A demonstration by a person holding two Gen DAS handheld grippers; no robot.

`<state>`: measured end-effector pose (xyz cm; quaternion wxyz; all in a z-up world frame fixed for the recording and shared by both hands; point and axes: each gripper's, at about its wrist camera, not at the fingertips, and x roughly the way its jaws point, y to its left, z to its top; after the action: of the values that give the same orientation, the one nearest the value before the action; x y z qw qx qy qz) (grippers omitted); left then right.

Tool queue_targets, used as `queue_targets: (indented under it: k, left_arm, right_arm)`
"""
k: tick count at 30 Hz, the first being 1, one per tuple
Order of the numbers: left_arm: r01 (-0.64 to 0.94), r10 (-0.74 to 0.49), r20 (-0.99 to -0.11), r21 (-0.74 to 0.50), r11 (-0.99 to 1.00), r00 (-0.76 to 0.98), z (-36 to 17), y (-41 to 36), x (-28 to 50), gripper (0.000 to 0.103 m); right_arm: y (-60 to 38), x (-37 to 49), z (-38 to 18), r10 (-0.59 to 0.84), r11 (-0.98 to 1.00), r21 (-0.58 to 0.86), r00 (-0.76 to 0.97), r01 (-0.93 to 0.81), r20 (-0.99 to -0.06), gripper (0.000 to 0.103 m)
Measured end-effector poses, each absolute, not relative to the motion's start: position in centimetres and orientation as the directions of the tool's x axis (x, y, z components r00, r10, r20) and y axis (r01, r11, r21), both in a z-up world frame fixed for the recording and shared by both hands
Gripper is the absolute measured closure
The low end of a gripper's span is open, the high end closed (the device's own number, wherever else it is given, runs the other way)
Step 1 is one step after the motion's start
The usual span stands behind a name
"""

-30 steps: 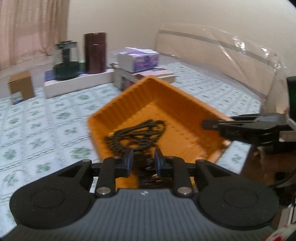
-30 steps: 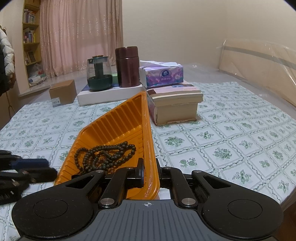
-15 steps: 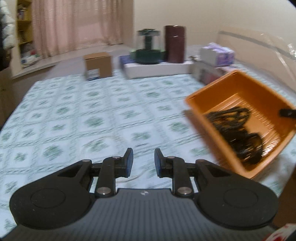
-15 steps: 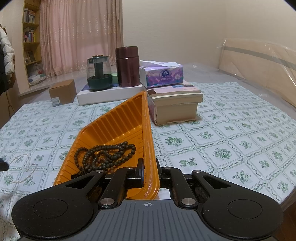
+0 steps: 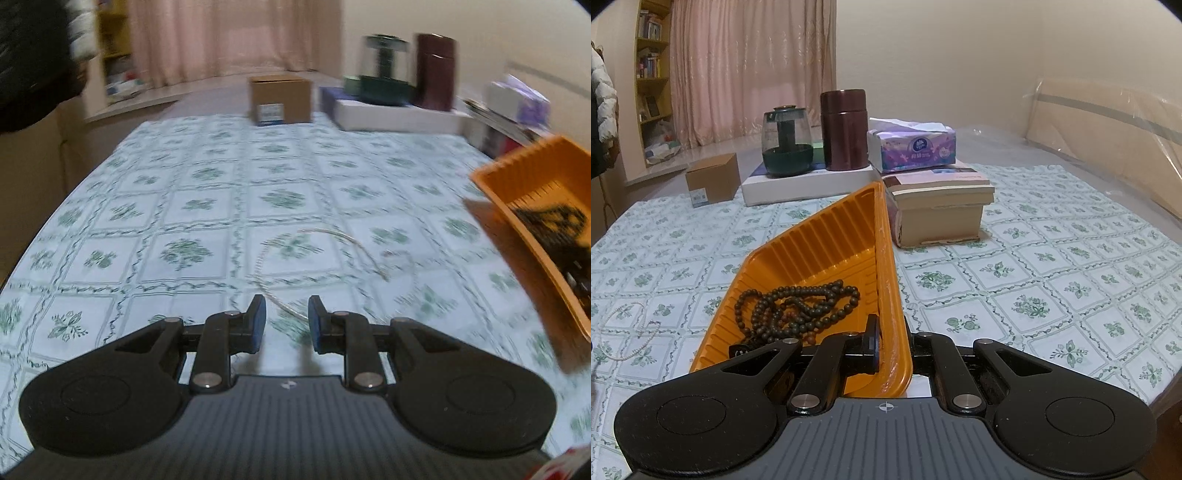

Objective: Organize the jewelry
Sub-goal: 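Move the left gripper to the pearl necklace and grasp it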

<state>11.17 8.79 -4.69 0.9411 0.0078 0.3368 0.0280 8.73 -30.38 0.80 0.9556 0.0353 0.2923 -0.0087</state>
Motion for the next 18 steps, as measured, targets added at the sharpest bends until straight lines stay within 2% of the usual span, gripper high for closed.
queue_targets:
  k: [5,14,15,18]
  left_arm:
    - [-0.119,0.083,-0.637,-0.013,0.993,0.766,-5.6,10.0,13.3,0.081]
    - [-0.111,0.111,-0.641,0.04,0.993,0.76,-7.0,9.8,15.3,0.082]
    - [-0.108,0.112,-0.641,0.046,0.993,0.759,-7.0,9.7,15.3,0.083]
    - [-0.097,0.114,-0.644,0.062,0.993,0.757,-7.2,9.7,15.4,0.094]
  right_arm:
    - [-30.4,8.8,0.7,0.0,0.998,0.058,0.827,0.04,-0.562,0.096]
    - [-30.5,9.0,0.6,-0.001,0.997,0.058,0.825,0.041,-0.565,0.096]
    - [-30.5,9.0,0.6,-0.001,0.998,0.058,0.825,0.041,-0.565,0.096]
    - [-30.5,9.0,0.6,-0.002,0.997,0.059,0.825,0.042,-0.565,0.096]
